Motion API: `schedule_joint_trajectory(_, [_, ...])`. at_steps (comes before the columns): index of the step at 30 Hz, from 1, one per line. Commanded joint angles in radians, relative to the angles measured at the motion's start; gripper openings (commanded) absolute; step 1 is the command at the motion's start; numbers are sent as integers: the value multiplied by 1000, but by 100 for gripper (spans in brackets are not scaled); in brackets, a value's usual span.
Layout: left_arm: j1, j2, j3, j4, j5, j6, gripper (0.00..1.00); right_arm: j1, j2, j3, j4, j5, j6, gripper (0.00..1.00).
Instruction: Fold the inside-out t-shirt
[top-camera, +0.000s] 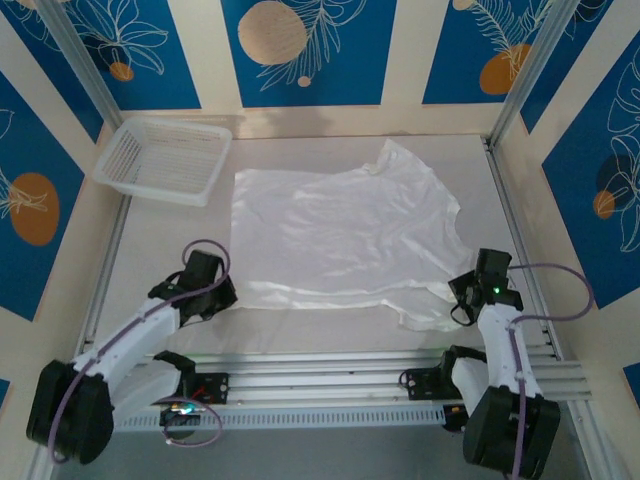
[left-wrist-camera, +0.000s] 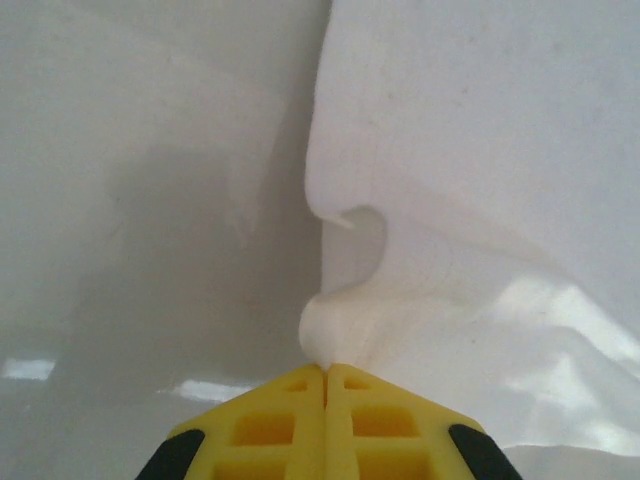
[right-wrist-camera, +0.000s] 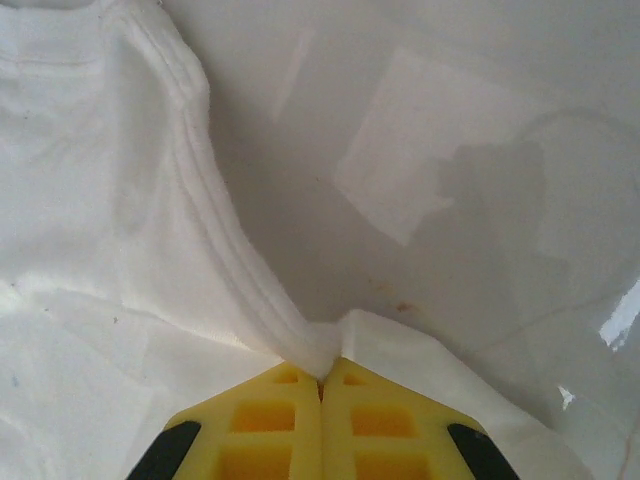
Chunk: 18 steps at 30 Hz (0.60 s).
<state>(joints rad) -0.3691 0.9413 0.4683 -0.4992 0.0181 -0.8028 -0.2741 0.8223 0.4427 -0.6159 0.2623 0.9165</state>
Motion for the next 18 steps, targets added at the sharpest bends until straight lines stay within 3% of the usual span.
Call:
schedule_joint_trajectory(1, [-6, -16, 48, -66, -25, 8, 0, 6, -10, 25, -30, -10, 31, 0])
schedule_joint_trajectory(9, [49, 110, 273, 6, -64, 42, 0, 10, 172, 289, 49, -66, -83, 0])
schedule_joint_trajectory(18, [148, 346, 472, 43, -56, 146, 0, 10, 355, 395, 152, -116, -33, 0])
